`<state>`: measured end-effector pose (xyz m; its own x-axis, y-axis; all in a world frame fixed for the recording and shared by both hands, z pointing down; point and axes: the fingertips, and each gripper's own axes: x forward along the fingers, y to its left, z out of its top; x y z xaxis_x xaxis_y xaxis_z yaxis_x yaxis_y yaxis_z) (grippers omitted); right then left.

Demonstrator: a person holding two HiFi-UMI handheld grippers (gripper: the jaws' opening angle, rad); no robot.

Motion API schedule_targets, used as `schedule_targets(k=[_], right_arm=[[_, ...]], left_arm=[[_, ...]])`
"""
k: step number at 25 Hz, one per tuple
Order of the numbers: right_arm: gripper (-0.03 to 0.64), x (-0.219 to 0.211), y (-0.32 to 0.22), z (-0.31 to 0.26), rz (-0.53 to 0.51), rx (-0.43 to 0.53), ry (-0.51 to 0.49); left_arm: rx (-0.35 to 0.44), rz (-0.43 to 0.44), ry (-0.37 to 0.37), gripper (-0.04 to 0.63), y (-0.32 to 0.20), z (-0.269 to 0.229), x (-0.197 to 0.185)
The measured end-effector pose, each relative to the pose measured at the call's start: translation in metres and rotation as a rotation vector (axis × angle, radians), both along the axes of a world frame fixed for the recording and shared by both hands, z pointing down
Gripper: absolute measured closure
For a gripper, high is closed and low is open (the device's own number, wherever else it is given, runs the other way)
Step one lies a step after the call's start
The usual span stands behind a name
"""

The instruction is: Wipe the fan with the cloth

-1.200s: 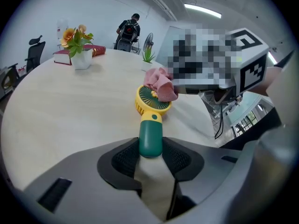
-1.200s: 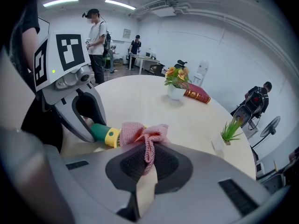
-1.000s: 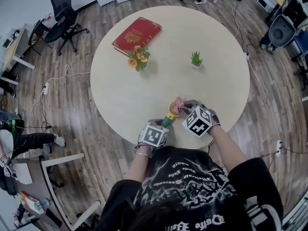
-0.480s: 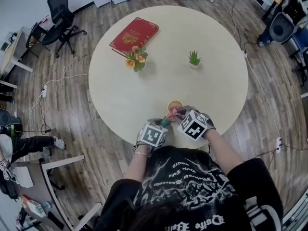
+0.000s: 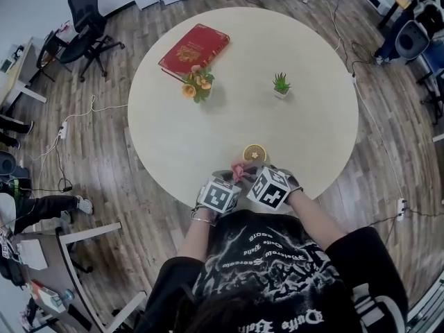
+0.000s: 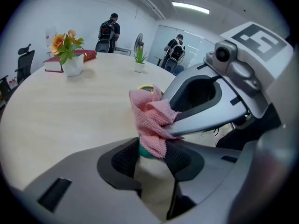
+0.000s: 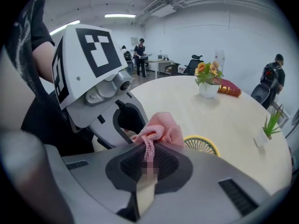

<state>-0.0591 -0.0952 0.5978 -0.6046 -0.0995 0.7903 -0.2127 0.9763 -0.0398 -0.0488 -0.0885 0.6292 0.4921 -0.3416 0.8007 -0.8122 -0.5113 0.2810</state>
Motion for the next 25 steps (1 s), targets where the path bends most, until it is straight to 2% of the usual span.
schedule_targets(k=[3,5,10,12,16,21,25], right_arm=[[0.592,-0.005,0.002,0.002,0.018,-0.083,-0.023],[0.594,-0.008,0.004,0.003,-0.021,-0.135,-0.011],[0.594,-0.014,0.009,0.006,-0.135,-0.163,0.051],[0.594,-0.013,0.011,0.006,-0.141,-0.172,0.054],[0.594,-0.014,0.02,0.01,-0.125,-0.256,0.066],[0.592,-0.022,0.022,0.008,-0.122,-0.348,0.095],[0.594,-0.03,0.026,0.008,-0.124,-0.344,0.104]], left_arm=[[0.027,0.025,0.005,0.419,0.002,0.0,-0.001],[0.046,0.064,-0.004,0.419,0.002,0.0,0.0],[0.066,0.126,-0.001,0.413,0.004,0.0,0.002],[0.057,0.154,-0.002,0.407,0.007,-0.002,0.003],[0.055,0.232,-0.013,0.373,0.014,0.001,0.005],[0.065,0.231,-0.009,0.362,0.011,0.003,0.005],[0.068,0.227,-0.012,0.333,0.013,0.003,0.007]])
